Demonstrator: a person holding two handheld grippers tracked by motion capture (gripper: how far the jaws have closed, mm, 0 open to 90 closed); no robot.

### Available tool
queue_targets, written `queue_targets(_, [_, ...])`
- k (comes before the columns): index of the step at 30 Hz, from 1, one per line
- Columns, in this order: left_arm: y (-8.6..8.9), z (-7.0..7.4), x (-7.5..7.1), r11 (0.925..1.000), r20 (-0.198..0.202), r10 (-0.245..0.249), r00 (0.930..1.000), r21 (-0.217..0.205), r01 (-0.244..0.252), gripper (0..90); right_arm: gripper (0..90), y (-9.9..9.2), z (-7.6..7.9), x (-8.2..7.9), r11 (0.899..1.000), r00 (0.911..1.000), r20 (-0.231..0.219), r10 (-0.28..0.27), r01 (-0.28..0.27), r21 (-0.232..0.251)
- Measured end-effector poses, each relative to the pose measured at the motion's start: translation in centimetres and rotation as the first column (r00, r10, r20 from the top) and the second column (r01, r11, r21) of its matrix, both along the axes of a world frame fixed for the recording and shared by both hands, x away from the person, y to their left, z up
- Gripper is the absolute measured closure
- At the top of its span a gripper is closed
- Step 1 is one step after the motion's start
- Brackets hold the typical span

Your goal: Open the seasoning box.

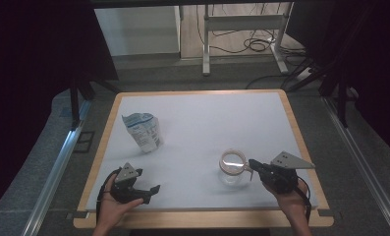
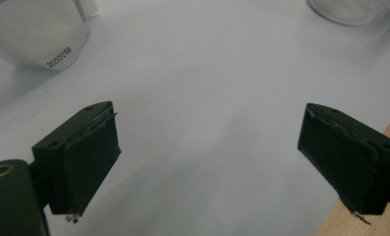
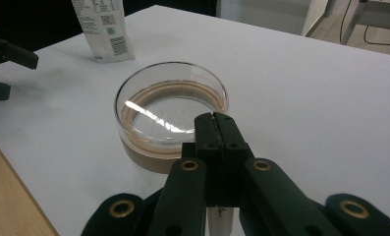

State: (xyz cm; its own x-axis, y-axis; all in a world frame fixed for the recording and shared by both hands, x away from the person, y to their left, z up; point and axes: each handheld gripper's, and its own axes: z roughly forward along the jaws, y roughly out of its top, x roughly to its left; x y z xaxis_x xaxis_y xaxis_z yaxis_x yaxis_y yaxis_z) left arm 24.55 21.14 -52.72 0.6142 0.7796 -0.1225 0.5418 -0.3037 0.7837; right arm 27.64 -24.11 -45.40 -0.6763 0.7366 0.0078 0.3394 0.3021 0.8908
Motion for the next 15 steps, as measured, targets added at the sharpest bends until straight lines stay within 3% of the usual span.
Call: queue_targets(15, [0.18, 0.34, -0.20, 0.9999, 0.009, 0.000, 1.0000, -0.013, 0.000, 8.5, 90.0, 0.00, -0.21, -0.25, 1.000, 1.0000, 0.000, -0.006, 0.006, 0.006])
